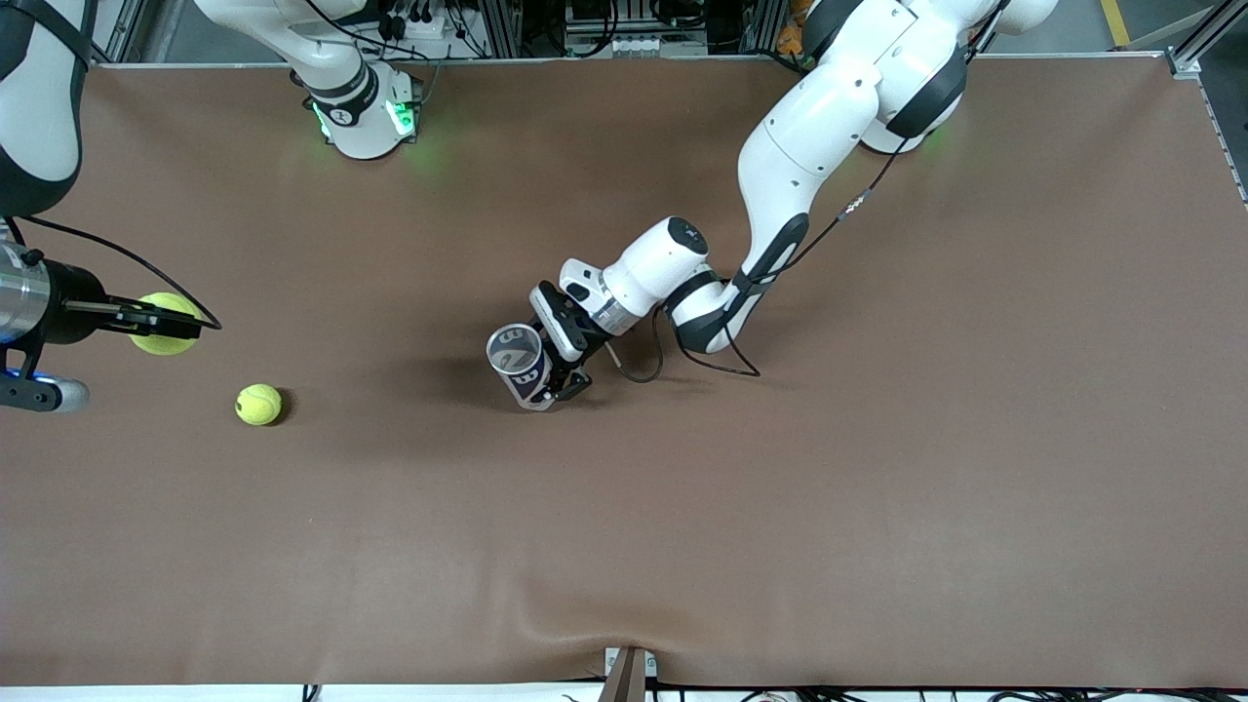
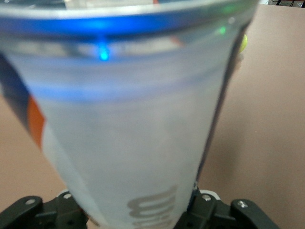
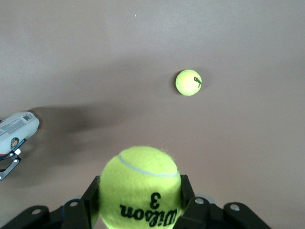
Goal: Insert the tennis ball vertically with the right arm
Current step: 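Lift the ball with the right gripper while the left gripper moves the tube, then carry the ball with the right gripper over the tube opening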
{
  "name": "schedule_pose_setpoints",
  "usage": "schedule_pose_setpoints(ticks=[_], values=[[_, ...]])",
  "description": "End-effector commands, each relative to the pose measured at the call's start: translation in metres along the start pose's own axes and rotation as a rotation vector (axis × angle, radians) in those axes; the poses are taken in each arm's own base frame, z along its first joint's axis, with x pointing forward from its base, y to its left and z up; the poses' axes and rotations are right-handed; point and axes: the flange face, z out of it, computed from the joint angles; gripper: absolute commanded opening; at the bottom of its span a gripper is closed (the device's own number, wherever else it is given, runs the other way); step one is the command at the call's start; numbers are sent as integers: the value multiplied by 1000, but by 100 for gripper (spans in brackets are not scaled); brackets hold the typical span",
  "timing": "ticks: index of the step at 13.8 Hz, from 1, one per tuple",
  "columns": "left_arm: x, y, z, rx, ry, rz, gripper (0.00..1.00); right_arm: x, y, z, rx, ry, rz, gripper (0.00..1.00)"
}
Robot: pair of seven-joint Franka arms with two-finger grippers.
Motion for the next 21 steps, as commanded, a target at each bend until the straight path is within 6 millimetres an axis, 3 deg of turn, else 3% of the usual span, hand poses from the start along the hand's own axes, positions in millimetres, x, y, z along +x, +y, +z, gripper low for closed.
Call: schedule_pose_setpoints(ticks=[1,6,9,16,19,21], values=[[-1,-1,1,5,18,-18,73,-3,-2,-3,-12,7,13,0],[-17,0,7,1,-3,-32,73,-3,-4,-2,-7,5,11,0],[-25,0,10,-1,-16,-39,73,-9,-30,-3,-5,8,87,0],[-24,0,9,-1,-14,-36,73,-37,-176,14,6,96,239,0],[-22,-1,9,0,-11,-34,74,-40,-228,32,58,128,333,0],[-22,-1,9,1,-11,-33,74,-40,-273,56,87,165,419,0]])
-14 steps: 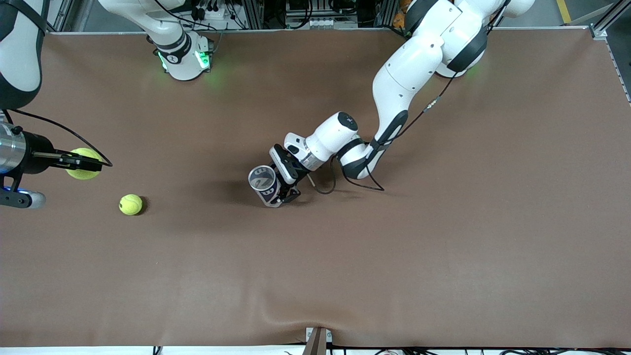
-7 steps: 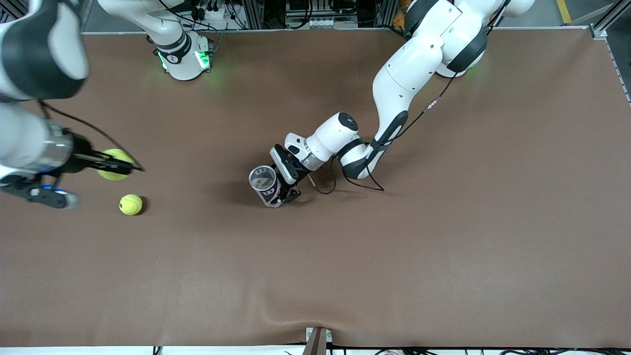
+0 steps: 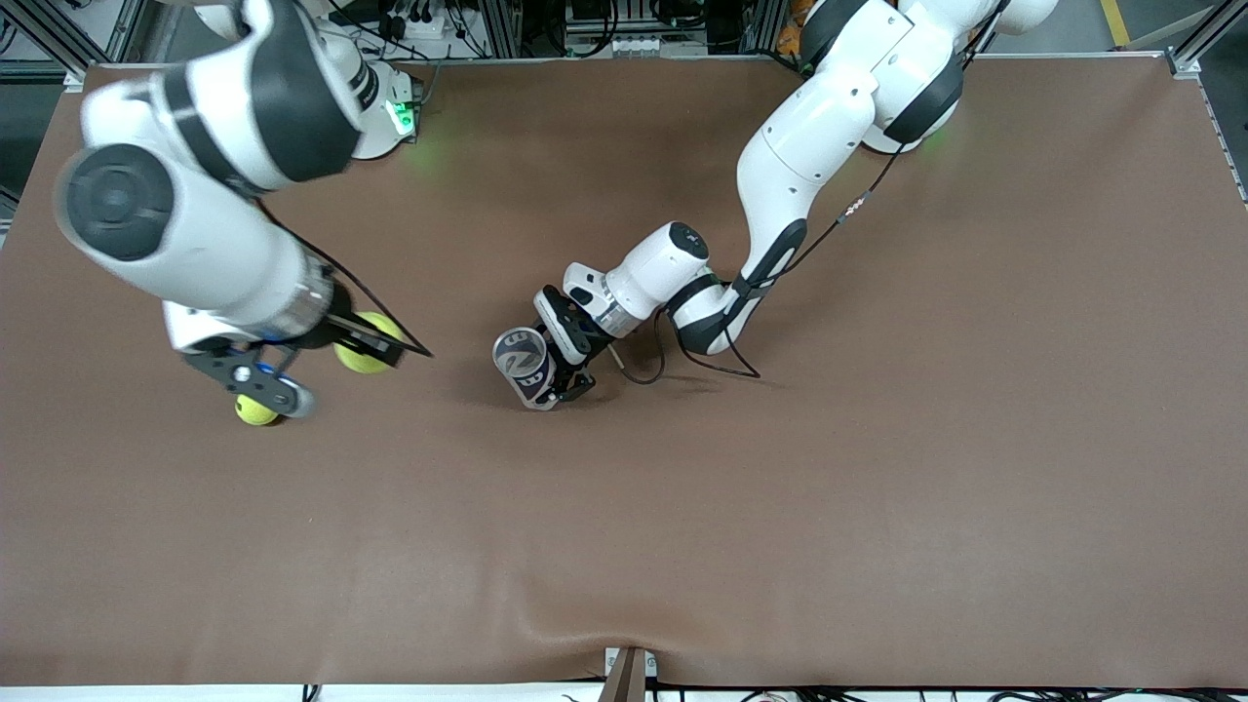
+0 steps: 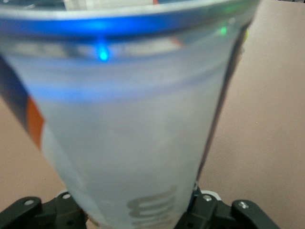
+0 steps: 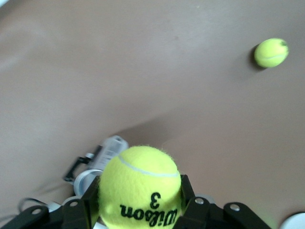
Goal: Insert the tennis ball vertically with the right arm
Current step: 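Carry the ball with the right gripper over the tube opening, then open the right gripper to drop the ball into the tube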
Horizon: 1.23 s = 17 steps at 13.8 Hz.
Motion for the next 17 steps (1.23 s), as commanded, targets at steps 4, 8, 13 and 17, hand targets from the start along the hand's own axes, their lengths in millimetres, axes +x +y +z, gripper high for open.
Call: schedule_pose_setpoints(ticks=[4,8,13,17], values=[[-5,-2,3,5,3,-21,74,-44,-80,76,14,5,109,0],[-7,-2,3,5,0,-22,75,-44,-76,92,35,-115,23,0],[-6,-2,3,5,2,-22,77,-45,-63,106,-23,-213,-25,0],[-6,-2,3,5,2,-22,78,-52,-67,122,-35,-231,-25,0]])
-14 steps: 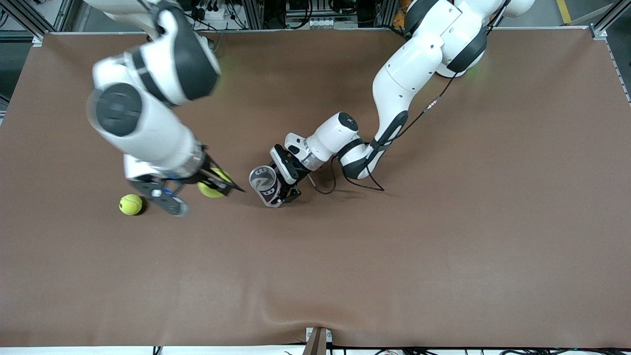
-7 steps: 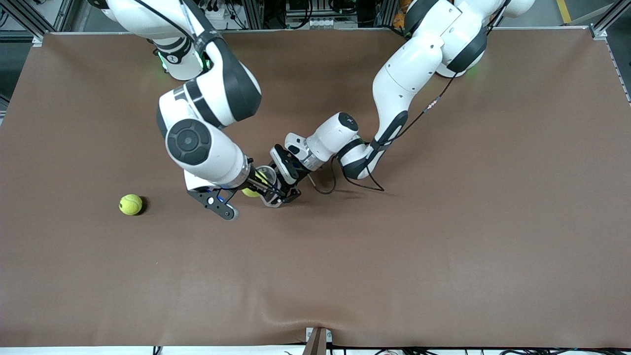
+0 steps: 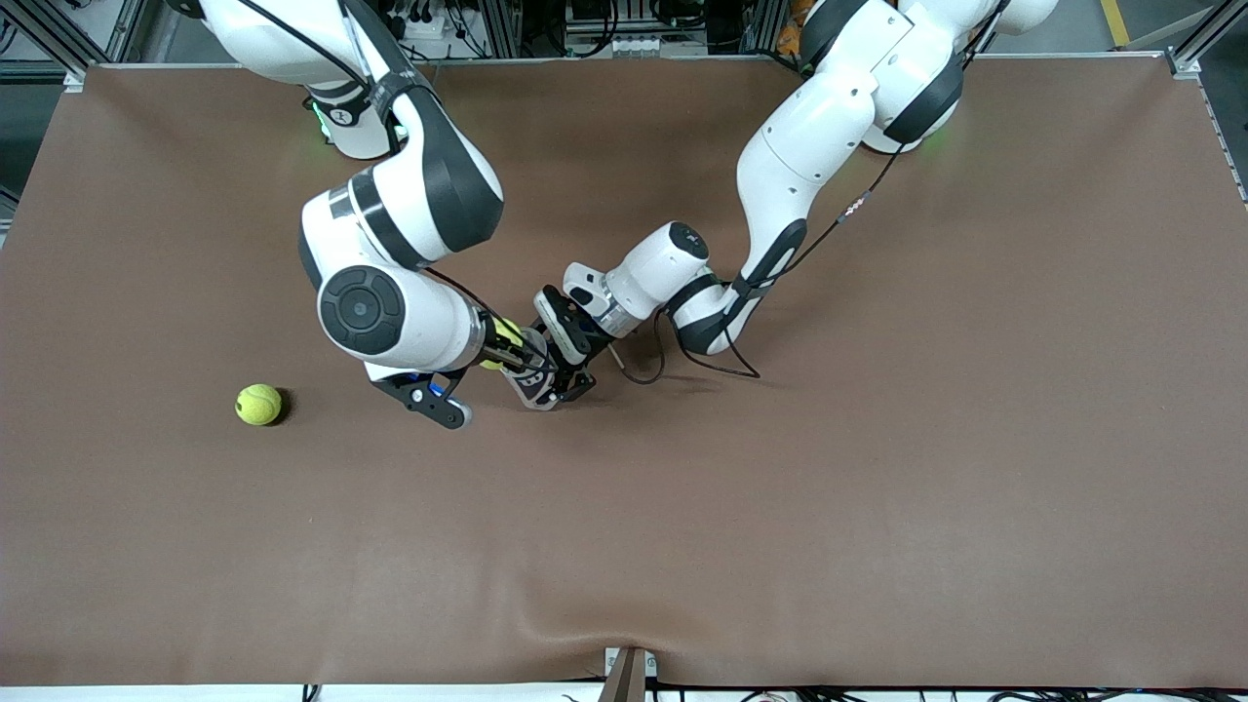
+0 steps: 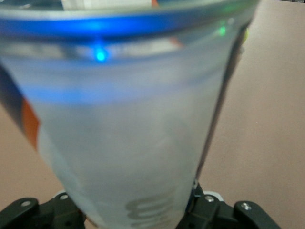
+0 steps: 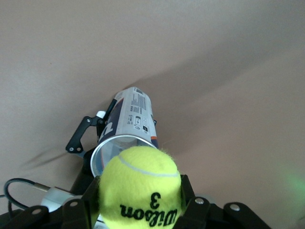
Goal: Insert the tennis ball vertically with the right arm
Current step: 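Open the right gripper to drop the ball into the tube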
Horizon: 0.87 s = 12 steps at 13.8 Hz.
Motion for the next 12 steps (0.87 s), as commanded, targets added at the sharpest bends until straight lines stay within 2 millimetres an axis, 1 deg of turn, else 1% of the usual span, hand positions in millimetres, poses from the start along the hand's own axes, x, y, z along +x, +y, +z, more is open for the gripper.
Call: schedule_pose_setpoints(ticks=[1,3,7,8,9,10,12], values=[[-6,-2,3,5,1,-21,78,-1,0,1,23,-15,-10,0],[-6,-3,3,7,2,-22,81,2,-5,9,29,-8,-4,0],[-7,-3,3,6,1,-23,81,0,-9,11,34,0,-6,0],[-7,-3,3,6,1,-23,81,1,-9,12,33,0,-4,32],[-8,-3,4,6,-1,-22,81,1,-9,12,32,1,-4,92],[-8,-2,4,5,-1,-21,81,-3,-11,12,29,3,-6,100],[-6,-3,3,7,4,-21,81,-4,-12,12,28,4,11,100]])
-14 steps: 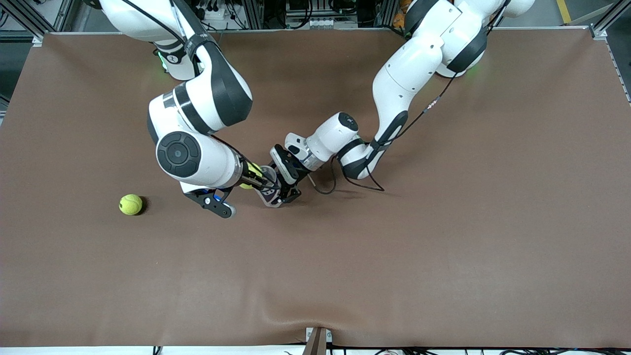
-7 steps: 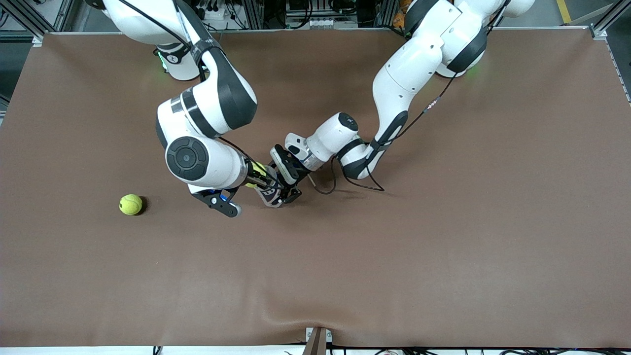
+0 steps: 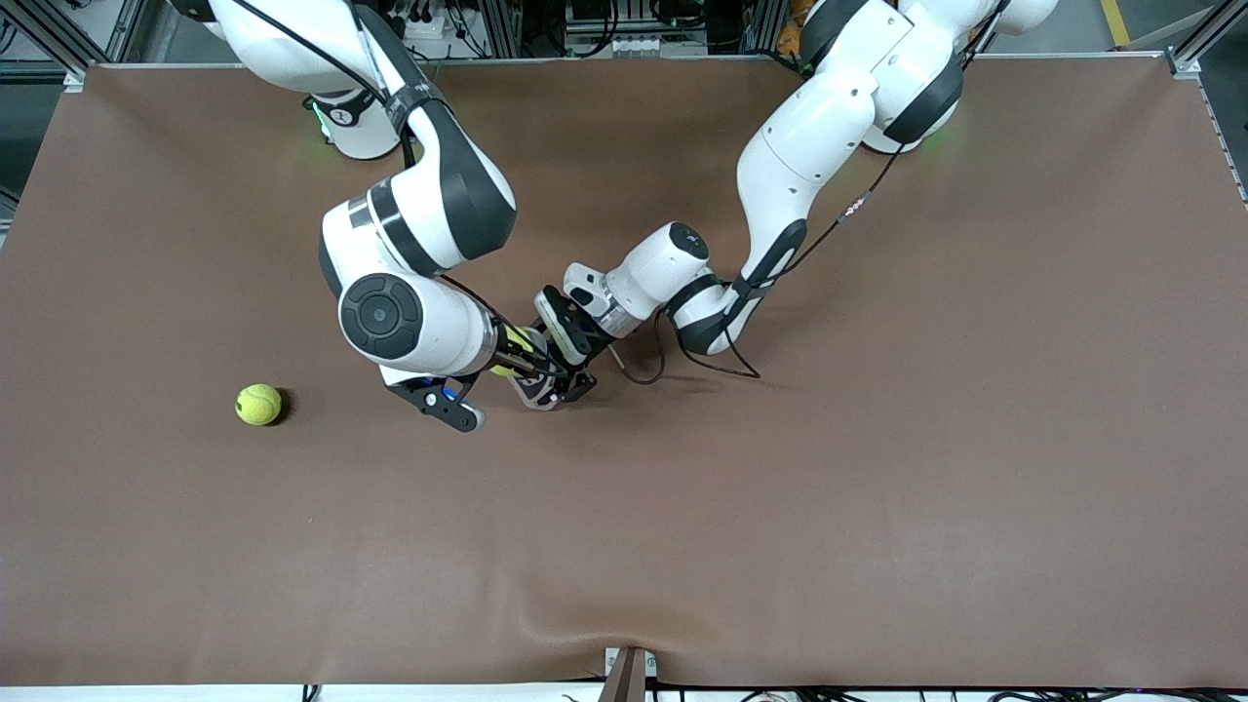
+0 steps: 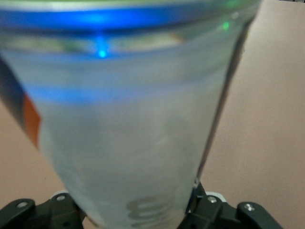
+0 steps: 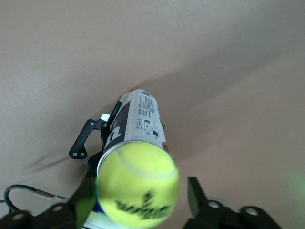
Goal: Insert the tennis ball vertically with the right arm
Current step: 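Open the right gripper to drop the ball into the tube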
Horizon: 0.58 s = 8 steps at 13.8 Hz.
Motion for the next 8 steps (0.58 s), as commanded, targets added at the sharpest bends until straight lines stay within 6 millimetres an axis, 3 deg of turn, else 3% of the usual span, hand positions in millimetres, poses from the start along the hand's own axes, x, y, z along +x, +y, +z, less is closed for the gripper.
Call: schedule_pose_setpoints(ticks=[1,5,8], values=[[-6,-2,3,5,3,-20,81,-5,-3,-2,13,-10,13,100],[-5,-3,3,7,4,-20,81,6,8,-10,9,-7,15,100],[-5,-4,3,8,4,-21,81,39,44,-24,-24,-27,-63,100]])
